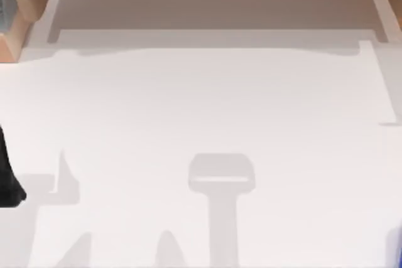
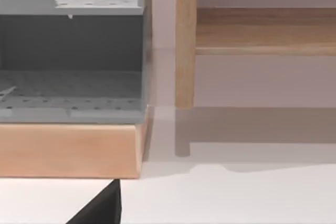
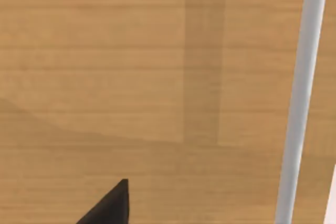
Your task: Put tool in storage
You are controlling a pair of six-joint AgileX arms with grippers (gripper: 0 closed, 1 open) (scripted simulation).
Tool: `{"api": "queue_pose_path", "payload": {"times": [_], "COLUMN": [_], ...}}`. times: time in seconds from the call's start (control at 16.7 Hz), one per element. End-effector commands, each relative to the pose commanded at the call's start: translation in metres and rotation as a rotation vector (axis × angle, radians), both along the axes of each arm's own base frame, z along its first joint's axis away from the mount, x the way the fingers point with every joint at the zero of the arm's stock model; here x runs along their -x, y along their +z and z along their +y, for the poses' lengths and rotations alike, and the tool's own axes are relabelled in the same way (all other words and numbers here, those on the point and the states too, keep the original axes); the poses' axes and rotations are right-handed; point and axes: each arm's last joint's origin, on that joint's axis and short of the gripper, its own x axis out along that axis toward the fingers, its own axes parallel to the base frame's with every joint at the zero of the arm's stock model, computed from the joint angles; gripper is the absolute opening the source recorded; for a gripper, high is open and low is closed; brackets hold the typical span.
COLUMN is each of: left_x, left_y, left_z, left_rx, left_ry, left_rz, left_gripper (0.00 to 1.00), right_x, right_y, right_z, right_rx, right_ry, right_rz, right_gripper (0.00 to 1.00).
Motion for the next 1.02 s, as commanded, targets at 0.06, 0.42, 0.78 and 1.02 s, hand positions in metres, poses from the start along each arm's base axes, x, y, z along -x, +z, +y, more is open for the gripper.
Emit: {"api": "queue_pose_path", "payload": {"times": [0.06, 0.42, 0.78, 1.02], "left_x": [0.000, 0.000, 0.000, 0.000], "left_y": [0.000, 0.000, 0.000, 0.000], "left_z": [0.000, 0.000, 0.000, 0.000], "left_rx": [0.000, 0.000, 0.000, 0.000], "left_ry": [0.000, 0.000, 0.000, 0.000], "left_rz": [0.000, 0.000, 0.000, 0.000], "left_gripper": [1.00, 1.00, 1.00, 1.00], "right_x": [0.001, 0.020, 0.020, 0.020], "right_y": [0.000, 0.000, 0.002, 0.008], "right_z": [0.000, 0.000, -0.004, -0.011], "right_rx": [0.001, 0.000, -0.075, -0.345], "right_ry": [-0.001, 0.000, -0.047, -0.185], "right_rz": [-0.001, 0.000, 0.019, 0.085], "right_gripper": [1.00, 1.00, 1.00, 1.00]}}
